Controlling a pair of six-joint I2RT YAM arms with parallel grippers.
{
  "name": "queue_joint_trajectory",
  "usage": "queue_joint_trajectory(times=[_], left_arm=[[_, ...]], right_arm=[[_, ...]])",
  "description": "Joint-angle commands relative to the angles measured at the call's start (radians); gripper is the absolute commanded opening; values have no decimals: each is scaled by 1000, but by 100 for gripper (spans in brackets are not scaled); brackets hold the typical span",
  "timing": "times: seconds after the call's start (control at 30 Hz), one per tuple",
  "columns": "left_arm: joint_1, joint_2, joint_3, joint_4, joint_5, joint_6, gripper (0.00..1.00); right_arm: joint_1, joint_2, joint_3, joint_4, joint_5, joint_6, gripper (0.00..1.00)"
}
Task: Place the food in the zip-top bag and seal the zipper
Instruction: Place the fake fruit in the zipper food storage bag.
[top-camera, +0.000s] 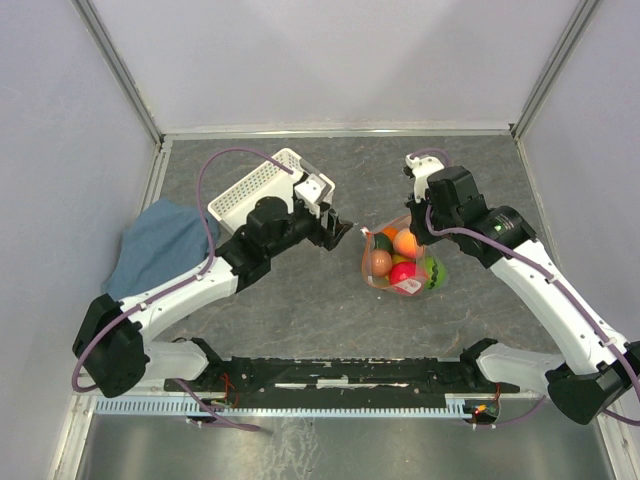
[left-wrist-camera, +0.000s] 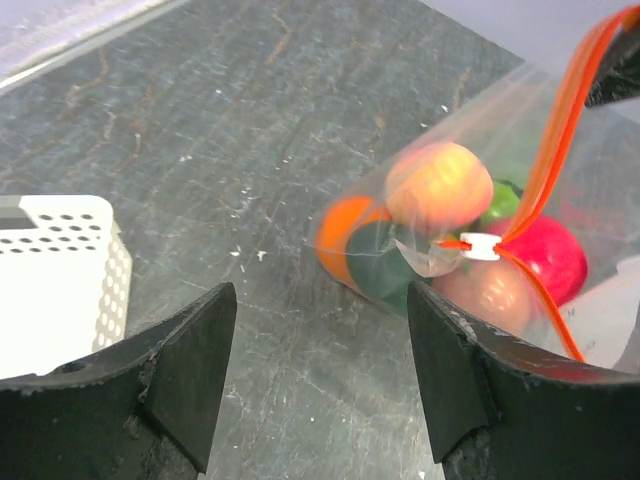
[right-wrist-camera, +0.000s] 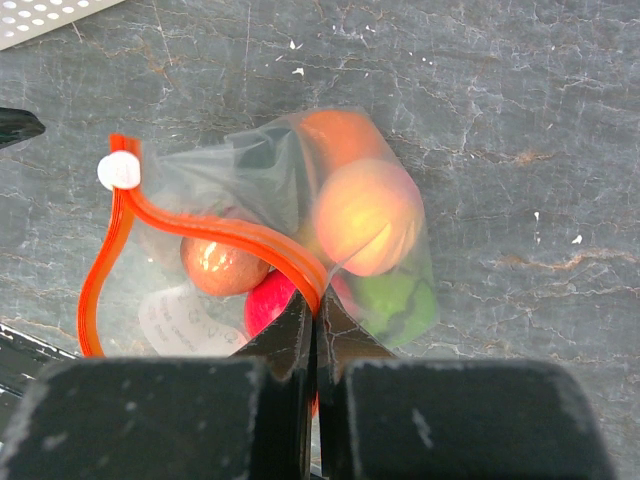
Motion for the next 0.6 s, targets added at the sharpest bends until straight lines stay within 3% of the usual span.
queue_joint_trajectory(times=[0.0, 0.23, 0.57], left_arm=[[29, 31, -22, 120, 205, 69, 74], [36, 142, -70, 273, 430, 197, 74], [38, 272, 5, 290, 502, 329, 74]], right_arm=[[0, 10, 64, 33, -7, -23, 1], [1, 38, 79, 32, -38, -43, 1], [1, 57, 84, 38, -71, -56, 1]])
